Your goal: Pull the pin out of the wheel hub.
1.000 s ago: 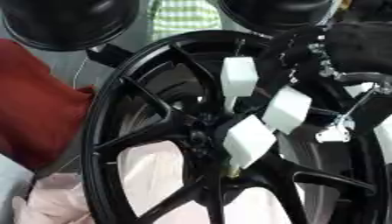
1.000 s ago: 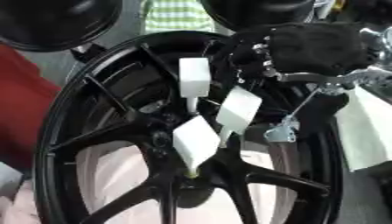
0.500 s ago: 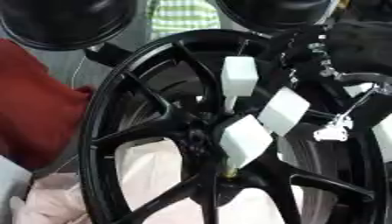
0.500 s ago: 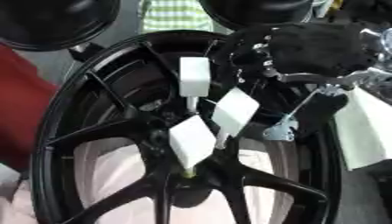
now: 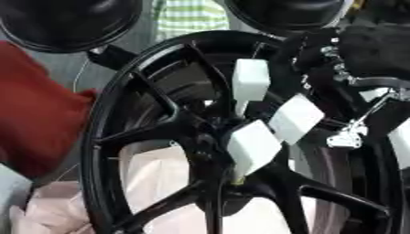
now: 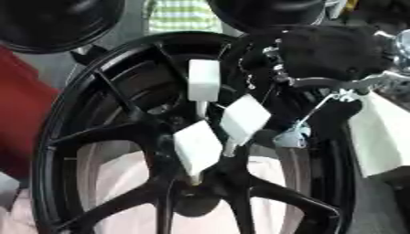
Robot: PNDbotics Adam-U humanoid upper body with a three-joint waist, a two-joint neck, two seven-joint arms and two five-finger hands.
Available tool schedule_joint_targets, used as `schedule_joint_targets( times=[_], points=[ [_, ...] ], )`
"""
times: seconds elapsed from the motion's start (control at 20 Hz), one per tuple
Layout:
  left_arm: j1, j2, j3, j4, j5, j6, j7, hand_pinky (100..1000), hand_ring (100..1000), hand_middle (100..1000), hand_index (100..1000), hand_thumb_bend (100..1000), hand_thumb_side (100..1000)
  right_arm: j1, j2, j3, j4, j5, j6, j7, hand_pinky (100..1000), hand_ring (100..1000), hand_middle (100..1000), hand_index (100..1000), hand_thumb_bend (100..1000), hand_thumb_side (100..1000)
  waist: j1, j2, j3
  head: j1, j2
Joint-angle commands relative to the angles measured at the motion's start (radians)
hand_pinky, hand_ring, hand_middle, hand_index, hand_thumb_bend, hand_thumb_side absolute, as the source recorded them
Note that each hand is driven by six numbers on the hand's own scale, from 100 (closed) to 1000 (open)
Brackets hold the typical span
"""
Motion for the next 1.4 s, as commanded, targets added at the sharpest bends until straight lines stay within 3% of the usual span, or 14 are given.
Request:
schedule_joint_targets(
  times=[0.05, 0.45, 0.8, 1.4],
  points=[
    [-0.002, 0.013, 0.002, -0.016, -0.004, 0.002, -0.004, 544, 554, 487, 714, 100, 862, -0.010, -0.036, -0.006, -0.007, -0.038, -0.009, 0.008, 925, 891, 654, 675, 240, 540, -0.004, -0.011, 0.000, -0.003, -0.010],
    [0.000, 0.012, 0.002, -0.015, -0.007, 0.005, -0.008, 544, 554, 488, 714, 100, 865, -0.003, -0.034, 0.009, -0.007, -0.143, 0.004, 0.047, 915, 886, 554, 606, 100, 400, -0.008, -0.015, 0.002, -0.006, -0.005],
    [0.005, 0.012, 0.001, -0.014, -0.009, 0.010, -0.013, 545, 554, 488, 714, 100, 868, -0.006, -0.033, 0.001, -0.007, -0.244, 0.029, 0.079, 902, 860, 510, 559, 100, 330, -0.011, -0.024, -0.004, -0.006, 0.004],
    [0.020, 0.013, 0.004, -0.009, -0.007, 0.020, -0.019, 546, 553, 488, 715, 100, 865, -0.004, -0.039, -0.041, -0.007, -0.351, 0.067, 0.091, 896, 833, 465, 509, 100, 291, -0.013, -0.057, -0.023, -0.006, 0.021]
  ],
)
